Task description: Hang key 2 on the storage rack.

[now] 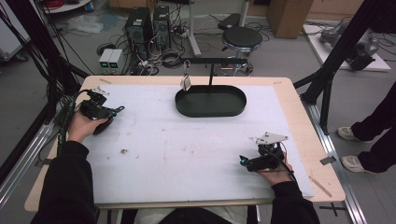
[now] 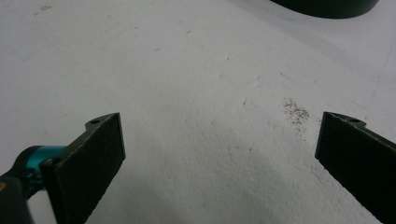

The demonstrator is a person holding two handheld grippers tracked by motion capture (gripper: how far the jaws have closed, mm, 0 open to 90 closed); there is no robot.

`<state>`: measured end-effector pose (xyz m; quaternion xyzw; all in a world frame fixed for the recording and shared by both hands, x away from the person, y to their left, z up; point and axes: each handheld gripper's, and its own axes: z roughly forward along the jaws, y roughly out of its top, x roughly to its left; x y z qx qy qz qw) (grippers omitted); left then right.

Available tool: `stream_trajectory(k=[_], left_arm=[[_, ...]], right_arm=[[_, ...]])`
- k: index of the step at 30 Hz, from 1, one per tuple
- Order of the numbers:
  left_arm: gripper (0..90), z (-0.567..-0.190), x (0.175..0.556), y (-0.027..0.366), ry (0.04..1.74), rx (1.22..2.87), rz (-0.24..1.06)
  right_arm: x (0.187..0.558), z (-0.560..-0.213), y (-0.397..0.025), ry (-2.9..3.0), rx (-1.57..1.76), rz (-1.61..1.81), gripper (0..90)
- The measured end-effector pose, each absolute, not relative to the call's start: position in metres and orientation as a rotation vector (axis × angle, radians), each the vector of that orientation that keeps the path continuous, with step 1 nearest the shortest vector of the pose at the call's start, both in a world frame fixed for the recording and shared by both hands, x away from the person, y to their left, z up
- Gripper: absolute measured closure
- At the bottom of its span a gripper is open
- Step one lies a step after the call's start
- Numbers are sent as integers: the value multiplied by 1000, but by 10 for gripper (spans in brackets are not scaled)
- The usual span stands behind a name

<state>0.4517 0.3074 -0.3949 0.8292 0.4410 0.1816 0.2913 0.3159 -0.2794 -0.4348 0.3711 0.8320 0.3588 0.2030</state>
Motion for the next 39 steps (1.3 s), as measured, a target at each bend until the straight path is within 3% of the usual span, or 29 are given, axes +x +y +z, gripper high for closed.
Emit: stream_trajectory(k=[39], left_arm=[[858,-323,438,274,972,2201,553]], right_arm=[[317,-434,-280,2326,1037,1010,7]])
